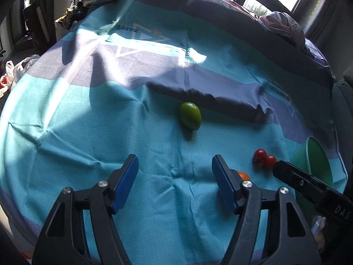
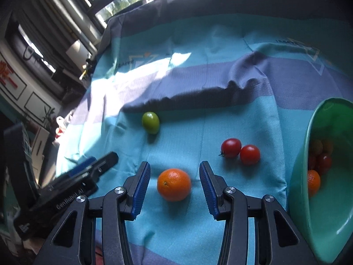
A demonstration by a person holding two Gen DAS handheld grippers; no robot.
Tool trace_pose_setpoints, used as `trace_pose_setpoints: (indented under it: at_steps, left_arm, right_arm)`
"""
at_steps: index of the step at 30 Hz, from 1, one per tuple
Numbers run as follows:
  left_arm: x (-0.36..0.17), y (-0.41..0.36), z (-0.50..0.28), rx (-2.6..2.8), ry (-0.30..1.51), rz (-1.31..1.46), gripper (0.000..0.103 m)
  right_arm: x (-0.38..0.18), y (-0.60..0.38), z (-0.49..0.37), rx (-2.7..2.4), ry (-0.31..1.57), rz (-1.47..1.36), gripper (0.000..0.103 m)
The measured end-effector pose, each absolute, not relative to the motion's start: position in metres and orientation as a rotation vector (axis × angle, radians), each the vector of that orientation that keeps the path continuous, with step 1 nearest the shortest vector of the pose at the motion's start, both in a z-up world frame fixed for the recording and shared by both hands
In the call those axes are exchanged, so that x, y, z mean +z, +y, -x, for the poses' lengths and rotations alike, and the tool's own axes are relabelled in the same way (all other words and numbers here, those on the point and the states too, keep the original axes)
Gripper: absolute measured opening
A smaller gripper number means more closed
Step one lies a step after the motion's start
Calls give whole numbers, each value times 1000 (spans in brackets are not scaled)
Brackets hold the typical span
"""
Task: Organize fruits
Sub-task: 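Close the right gripper around the second orange and lift it, then carry the orange over the green bowl and open the right gripper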
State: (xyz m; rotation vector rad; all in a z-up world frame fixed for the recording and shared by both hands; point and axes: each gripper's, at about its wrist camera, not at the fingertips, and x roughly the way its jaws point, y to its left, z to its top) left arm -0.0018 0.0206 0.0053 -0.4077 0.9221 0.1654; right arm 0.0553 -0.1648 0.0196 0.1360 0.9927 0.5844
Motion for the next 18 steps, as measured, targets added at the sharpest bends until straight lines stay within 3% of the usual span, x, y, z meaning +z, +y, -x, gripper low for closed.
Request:
trace_pose_setpoints:
  at_steps: [18]
  left_arm:
    - [-36, -42, -24, -75, 1086, 425, 63]
  right_arm:
    - [-41, -157, -78, 619, 1226, -342, 47]
